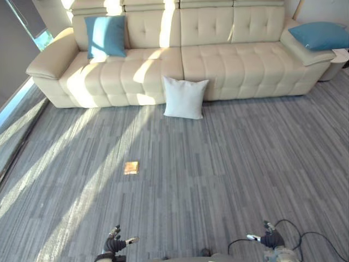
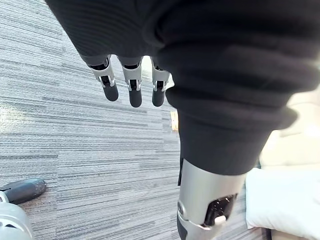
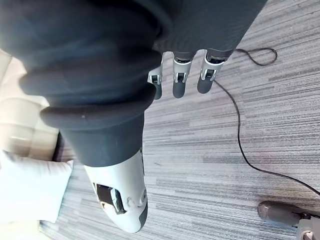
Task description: Pick up cushions and gather them together orderly.
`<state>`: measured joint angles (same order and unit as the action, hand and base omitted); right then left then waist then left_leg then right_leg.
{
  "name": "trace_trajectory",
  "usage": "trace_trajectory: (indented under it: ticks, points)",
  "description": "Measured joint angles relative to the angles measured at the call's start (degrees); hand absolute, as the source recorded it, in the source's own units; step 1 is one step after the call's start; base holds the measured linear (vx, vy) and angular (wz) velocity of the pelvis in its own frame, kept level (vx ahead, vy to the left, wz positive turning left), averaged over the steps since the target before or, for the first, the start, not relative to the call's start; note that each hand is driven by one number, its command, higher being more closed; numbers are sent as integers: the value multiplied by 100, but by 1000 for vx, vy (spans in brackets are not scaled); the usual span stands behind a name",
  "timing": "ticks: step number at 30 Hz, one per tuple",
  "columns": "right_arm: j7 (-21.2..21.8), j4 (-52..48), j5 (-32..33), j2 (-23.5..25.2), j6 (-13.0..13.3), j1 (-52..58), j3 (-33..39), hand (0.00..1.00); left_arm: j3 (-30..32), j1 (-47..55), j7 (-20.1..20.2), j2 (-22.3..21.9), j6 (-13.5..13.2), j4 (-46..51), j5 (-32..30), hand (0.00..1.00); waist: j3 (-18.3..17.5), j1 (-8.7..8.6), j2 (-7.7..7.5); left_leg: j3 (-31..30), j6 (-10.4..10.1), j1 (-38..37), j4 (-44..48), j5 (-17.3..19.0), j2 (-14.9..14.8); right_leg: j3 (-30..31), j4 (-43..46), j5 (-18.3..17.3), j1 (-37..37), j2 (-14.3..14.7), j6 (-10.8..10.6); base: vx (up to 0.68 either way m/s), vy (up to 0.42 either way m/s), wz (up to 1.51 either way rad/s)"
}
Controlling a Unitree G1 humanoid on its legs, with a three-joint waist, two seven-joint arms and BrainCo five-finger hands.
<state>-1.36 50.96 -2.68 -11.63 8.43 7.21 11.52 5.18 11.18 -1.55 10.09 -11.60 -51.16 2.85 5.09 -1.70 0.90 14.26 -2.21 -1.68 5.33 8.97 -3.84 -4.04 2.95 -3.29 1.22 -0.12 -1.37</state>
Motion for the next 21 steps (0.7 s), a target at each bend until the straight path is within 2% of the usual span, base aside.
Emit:
trace_trajectory:
  ticks: [3,4,5,7,8,9,11,13,14,15,16,17,18,19,20,21]
  points:
    - [-3,2,164,38,0,-151,145,0,0,-111,-14,-7,1,33,110,0,53,115,-2,146,94,200,304,245,-39,202,179,-91,219,14,-57,44,35,-32]
    - [-19,3,288,38,0,-258,206,0,-1,-112,-32,-8,2,156,161,0,101,137,-6,199,168,294,487,411,-37,268,587,-305,447,-19,-131,60,70,-27]
    - [-63,4,344,39,0,-324,214,0,-8,-117,-67,-8,4,259,196,0,137,135,-21,236,218,356,666,594,-6,275,1195,-619,720,-109,-319,57,74,-20]
    - [-105,1,465,62,0,-342,207,0,-41,-146,-107,-3,7,357,268,0,191,108,-36,267,268,286,784,809,77,185,2291,-888,1167,-267,-511,92,105,-6]
    - [-106,-9,494,139,-1,-356,192,0,-115,-225,-123,56,8,418,303,0,321,82,-45,160,422,62,803,962,172,-123,3651,-906,1712,-507,-505,217,139,13]
    - [-103,-4,505,197,-19,-300,187,0,-174,-267,-126,117,13,441,311,0,408,40,-84,151,444,-117,806,995,202,-269,4102,-1088,1840,-641,-480,256,121,22]
    - [-98,0,562,221,-40,-266,90,0,-243,-302,-152,198,13,448,313,0,474,7,-58,144,430,-386,759,1128,192,-619,4221,-1320,2196,-782,-358,324,58,9]
    - [-100,-14,695,210,-34,-351,23,0,-255,-451,-211,215,16,454,322,0,575,-92,-39,66,413,-632,595,1146,109,-917,3796,-1282,2563,-783,-291,412,0,24]
    - [-100,-42,732,186,-21,-368,9,0,-305,-616,-228,206,14,454,325,0,688,-134,38,-15,409,-839,414,1144,-35,-1102,3305,-1132,2741,-678,-216,479,-70,45]
    - [-99,-60,733,167,-20,-363,-8,0,-341,-750,-228,199,9,452,325,0,786,-199,79,-53,376,-1057,280,1126,-176,-1187,2650,-762,2858,-554,-189,504,-86,48]
    - [-99,-62,733,173,-18,-349,-35,0,-354,-780,-226,206,8,447,325,0,789,-217,50,-85,260,-1126,252,1085,-184,-1188,2273,-517,2902,-498,-187,568,-133,49]
    - [-98,-65,733,175,-15,-273,-61,0,-411,-777,-232,212,7,434,325,0,764,-263,-86,-169,-113,-1288,256,1068,-172,-1089,1718,-61,2891,-495,-74,782,-239,54]
    - [-108,-61,733,141,-18,-213,-56,0,-479,-777,-226,170,5,370,320,0,713,-310,-142,-319,-323,-1463,397,1136,-275,-1006,1988,752,2907,-520,384,669,-217,44]
    - [-105,-51,733,117,-29,-237,-34,0,-477,-810,-227,113,7,306,319,0,738,-319,-7,-327,-473,-1428,602,1085,-374,-1091,2333,491,2948,-482,449,671,-227,29]
    - [-99,-73,732,162,-22,-332,-31,0,-478,-828,-221,105,3,259,316,0,737,-374,-4,-319,-878,-1059,1469,695,-519,-1125,2595,110,2914,-487,501,675,-262,8]
    - [-82,-91,731,154,-22,-371,-36,0,-455,-843,-223,50,9,177,320,0,775,-358,52,-343,-866,-594,2626,-47,-684,-1139,2482,-122,2583,-412,528,822,-310,5]
